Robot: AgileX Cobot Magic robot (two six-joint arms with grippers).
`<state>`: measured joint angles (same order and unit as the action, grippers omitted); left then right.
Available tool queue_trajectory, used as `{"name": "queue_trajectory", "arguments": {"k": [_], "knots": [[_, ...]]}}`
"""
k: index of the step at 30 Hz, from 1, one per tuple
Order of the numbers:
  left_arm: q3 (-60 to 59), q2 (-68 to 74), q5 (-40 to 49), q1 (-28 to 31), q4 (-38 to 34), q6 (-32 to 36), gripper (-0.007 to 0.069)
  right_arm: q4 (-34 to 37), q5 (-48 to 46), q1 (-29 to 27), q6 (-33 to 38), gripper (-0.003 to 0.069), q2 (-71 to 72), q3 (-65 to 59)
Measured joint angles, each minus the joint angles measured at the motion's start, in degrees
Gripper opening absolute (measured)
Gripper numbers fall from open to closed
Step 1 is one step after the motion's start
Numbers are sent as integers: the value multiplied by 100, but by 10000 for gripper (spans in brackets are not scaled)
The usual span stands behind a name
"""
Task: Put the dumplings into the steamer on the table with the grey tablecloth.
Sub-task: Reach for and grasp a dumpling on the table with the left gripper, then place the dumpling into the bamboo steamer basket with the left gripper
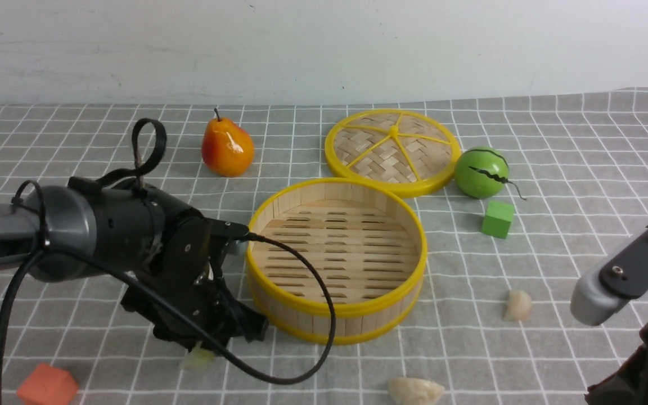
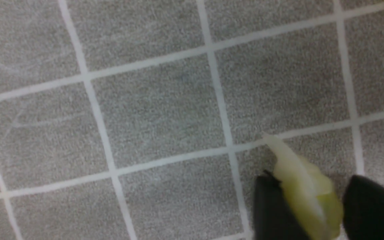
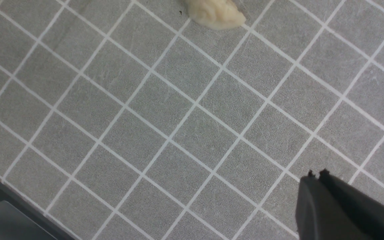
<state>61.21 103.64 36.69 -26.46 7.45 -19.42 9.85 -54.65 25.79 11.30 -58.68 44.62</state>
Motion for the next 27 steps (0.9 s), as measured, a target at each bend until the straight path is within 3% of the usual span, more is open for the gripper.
{"name": "queue_trajectory", "arguments": {"k": [1,9,15,21,27], "knots": [[82,0,125,0,-6,1,188,0,5,0,-3,1,0,0],[1286,-140,1379,0,-278,206,193,0,11,0,-3,8,0,0],[2727,8,1499,-7,-1244,294,193,18,62,0,-3,12,0,0],[4414,1303,1642,-41,-2091,297,193,41,323,0,-3,20,0,0],[5749,2538,2047,-444,-1473,143,193,41,337,0,-7,21,-7,0]]}}
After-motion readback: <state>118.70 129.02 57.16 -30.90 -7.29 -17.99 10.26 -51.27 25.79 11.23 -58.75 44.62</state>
